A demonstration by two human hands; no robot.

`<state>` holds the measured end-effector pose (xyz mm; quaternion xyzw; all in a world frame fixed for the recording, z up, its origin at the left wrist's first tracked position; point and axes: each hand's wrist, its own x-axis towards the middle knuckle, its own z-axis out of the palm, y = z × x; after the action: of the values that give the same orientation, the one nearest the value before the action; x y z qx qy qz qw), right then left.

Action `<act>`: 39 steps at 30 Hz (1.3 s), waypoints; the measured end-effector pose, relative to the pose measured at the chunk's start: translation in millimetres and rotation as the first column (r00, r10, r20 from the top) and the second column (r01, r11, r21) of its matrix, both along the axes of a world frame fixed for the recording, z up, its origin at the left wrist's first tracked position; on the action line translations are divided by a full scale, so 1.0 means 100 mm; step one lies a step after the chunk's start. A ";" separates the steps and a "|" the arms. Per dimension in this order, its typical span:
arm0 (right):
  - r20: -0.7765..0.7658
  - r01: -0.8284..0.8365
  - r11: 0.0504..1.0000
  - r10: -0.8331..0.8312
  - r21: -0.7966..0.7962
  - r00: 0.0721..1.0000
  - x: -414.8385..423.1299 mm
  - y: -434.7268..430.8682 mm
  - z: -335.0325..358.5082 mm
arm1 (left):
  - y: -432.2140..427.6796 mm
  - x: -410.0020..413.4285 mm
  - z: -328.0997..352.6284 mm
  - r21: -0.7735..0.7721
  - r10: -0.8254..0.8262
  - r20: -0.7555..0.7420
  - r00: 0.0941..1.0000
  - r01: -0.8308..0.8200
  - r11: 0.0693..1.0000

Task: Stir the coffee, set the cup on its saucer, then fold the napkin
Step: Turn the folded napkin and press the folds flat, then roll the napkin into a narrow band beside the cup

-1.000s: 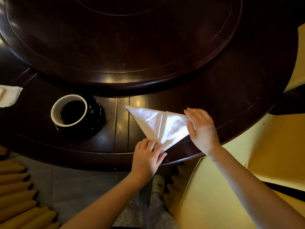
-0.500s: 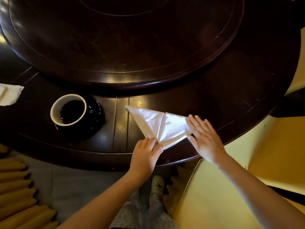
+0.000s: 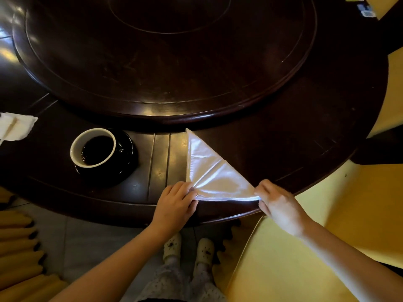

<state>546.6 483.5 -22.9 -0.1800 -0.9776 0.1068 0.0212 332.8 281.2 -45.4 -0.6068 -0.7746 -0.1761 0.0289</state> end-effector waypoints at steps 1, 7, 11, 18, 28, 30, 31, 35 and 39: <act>0.001 -0.013 0.997 0.013 -0.070 1.000 0.07 -0.09 0.03 | -0.03 0.00 -0.02 -0.002 -0.006 0.002 1.000 0.006 1.000; -0.184 0.025 0.842 -0.147 -0.540 0.972 0.19 -0.37 0.20 | -0.03 0.05 -0.03 -0.014 0.013 -0.010 1.000 -0.013 1.000; -0.230 0.036 0.746 -0.250 -0.665 0.940 -0.08 -0.28 0.44 | 0.01 0.09 -0.03 -0.005 0.057 0.040 0.998 -0.056 0.998; -0.175 -0.044 0.649 -0.138 -0.759 0.975 -0.81 -0.13 1.11 | -0.01 0.12 0.01 -0.045 0.224 0.331 0.917 -0.222 0.974; -0.050 0.271 0.641 -0.436 -0.718 0.898 -1.81 0.23 0.37 | -0.01 0.15 -0.04 -0.122 0.447 0.544 0.710 -0.460 0.879; -0.024 0.355 0.645 -0.501 -0.677 0.865 -1.88 0.25 0.14 | 0.05 0.19 0.00 -0.151 0.510 0.568 0.646 -0.527 0.836; -0.017 0.387 0.653 -0.522 -0.651 0.853 -1.89 0.24 0.07 | 0.08 0.21 0.01 -0.152 0.533 0.566 0.629 -0.556 0.817; -0.052 0.430 0.754 -0.520 -0.497 0.852 -1.96 0.15 -0.09 | 0.20 0.23 0.02 -0.177 0.628 0.486 0.607 -0.636 0.751; -0.154 0.391 0.883 -0.437 -0.259 0.886 -1.96 0.13 -0.19 | 0.24 0.28 0.01 -0.215 0.681 0.317 0.660 -0.650 0.729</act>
<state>350.2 496.5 -41.4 -0.3745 -0.8905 0.2257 0.1255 361.2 305.6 -44.2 -0.2365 -0.9396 -0.2334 -0.0822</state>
